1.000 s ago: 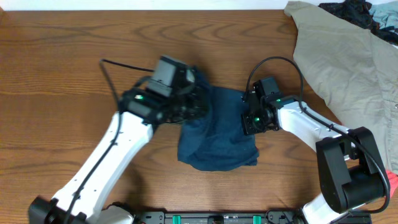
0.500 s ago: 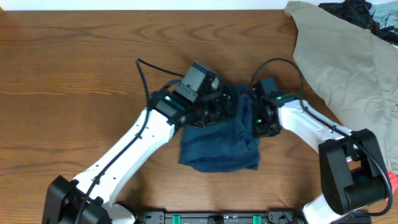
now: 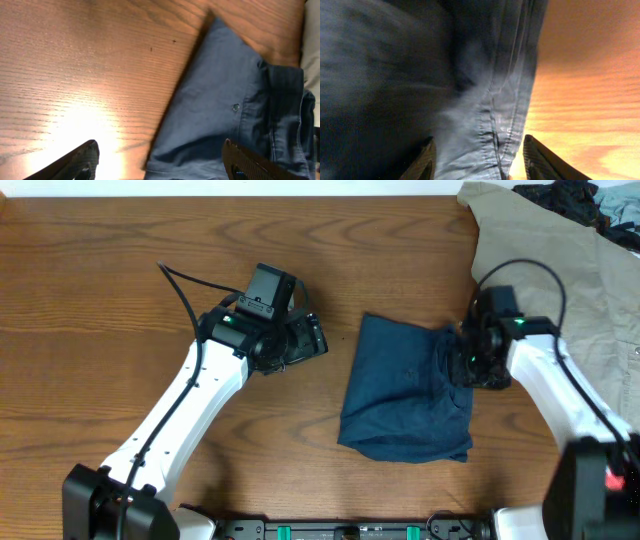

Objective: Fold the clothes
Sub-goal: 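Lift the folded shorts with the left gripper and carry them left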

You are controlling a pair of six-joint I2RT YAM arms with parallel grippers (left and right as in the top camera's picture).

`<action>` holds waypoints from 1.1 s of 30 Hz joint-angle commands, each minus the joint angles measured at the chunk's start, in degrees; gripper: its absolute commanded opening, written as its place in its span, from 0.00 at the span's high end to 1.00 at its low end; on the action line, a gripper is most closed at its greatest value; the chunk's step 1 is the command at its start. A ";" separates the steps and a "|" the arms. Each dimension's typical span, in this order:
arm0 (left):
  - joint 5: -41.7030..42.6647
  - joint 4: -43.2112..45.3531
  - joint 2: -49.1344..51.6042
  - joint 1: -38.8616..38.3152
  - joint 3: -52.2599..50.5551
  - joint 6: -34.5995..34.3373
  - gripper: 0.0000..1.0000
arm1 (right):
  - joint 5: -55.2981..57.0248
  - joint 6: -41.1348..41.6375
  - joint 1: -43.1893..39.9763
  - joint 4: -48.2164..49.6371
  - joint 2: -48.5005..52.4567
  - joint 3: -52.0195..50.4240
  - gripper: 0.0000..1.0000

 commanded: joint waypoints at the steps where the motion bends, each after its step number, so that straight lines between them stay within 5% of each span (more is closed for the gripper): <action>1: -1.70 -0.37 2.38 -0.11 1.09 1.42 0.20 | 1.64 1.68 -0.17 -0.46 -5.25 1.70 0.44; 17: 7.17 8.81 9.44 -1.92 1.09 2.84 0.10 | -10.73 0.11 0.87 -2.43 -13.97 0.17 0.46; 26: 10.93 17.81 16.94 -6.08 1.09 2.91 0.04 | -12.83 0.39 4.26 -0.96 -12.35 -11.67 0.45; 33: 13.84 24.46 21.49 -8.52 1.09 2.91 0.04 | -12.09 11.89 5.01 6.05 -12.13 -22.38 0.47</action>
